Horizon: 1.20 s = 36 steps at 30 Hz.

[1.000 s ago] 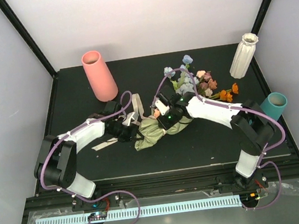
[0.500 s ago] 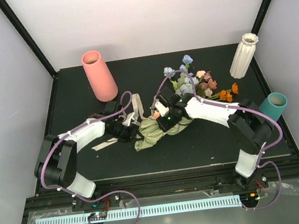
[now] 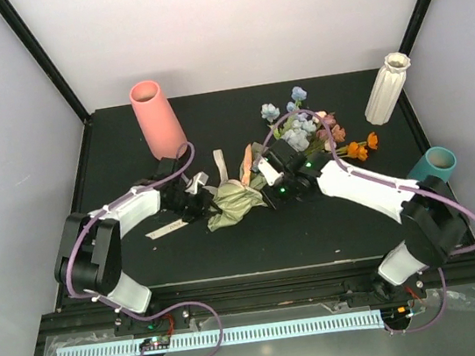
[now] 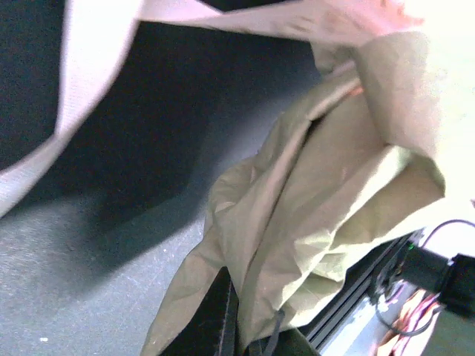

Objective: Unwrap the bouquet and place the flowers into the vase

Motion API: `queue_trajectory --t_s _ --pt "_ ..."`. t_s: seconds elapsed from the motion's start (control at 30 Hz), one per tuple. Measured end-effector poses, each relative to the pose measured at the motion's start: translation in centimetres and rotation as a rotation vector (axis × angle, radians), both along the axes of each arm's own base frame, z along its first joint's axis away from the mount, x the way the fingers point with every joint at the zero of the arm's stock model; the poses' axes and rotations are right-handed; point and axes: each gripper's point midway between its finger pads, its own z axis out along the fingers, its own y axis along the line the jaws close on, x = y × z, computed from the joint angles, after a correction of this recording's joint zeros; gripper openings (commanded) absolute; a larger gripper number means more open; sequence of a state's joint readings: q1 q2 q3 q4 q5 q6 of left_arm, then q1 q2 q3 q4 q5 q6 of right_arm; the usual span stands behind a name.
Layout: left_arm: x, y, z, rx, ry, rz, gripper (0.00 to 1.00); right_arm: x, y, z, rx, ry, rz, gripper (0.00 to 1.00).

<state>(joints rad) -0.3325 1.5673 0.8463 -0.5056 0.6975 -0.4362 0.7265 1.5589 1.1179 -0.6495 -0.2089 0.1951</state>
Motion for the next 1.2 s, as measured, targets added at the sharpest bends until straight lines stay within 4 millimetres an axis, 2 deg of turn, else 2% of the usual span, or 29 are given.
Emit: queue_trajectory --t_s 0.1,0.23,0.4,0.53,0.63,0.8,0.9,0.97,1.07,1.2 --pt "0.9 0.7 0.1 -0.024 0.027 0.061 0.02 -1.0 -0.9 0.2 0.012 -0.020 0.007 0.02" --pt "1.6 1.2 0.3 -0.054 0.056 0.110 0.02 -2.4 -1.9 -0.8 0.022 -0.017 0.014 0.02" --pt "2.0 1.6 0.5 -0.076 0.074 0.136 0.02 -4.5 -2.5 -1.4 0.071 0.001 0.036 0.18" --pt "3.1 1.9 0.6 -0.078 0.038 0.147 0.02 -6.0 -3.1 -1.9 0.071 0.045 0.050 0.31" --pt "3.0 1.6 0.7 -0.076 0.002 0.107 0.02 -6.1 -2.9 -1.6 0.077 0.056 0.058 0.32" --pt "1.7 0.6 0.4 -0.065 -0.032 0.010 0.02 -4.3 -1.1 1.3 0.124 0.013 0.064 0.36" --pt "0.4 0.5 -0.5 -0.056 -0.018 -0.018 0.02 -2.4 0.5 3.4 0.155 -0.025 0.062 0.37" --pt "-0.4 0.7 -1.1 -0.051 0.000 -0.020 0.02 -1.1 1.6 3.9 0.161 -0.031 0.058 0.37" --pt "-1.1 0.8 -1.6 -0.048 0.018 -0.024 0.02 0.5 2.9 3.3 0.145 -0.006 0.046 0.38" --pt "-1.2 0.7 -1.5 -0.052 0.014 -0.031 0.02 2.1 4.2 0.8 0.088 0.052 0.031 0.38"
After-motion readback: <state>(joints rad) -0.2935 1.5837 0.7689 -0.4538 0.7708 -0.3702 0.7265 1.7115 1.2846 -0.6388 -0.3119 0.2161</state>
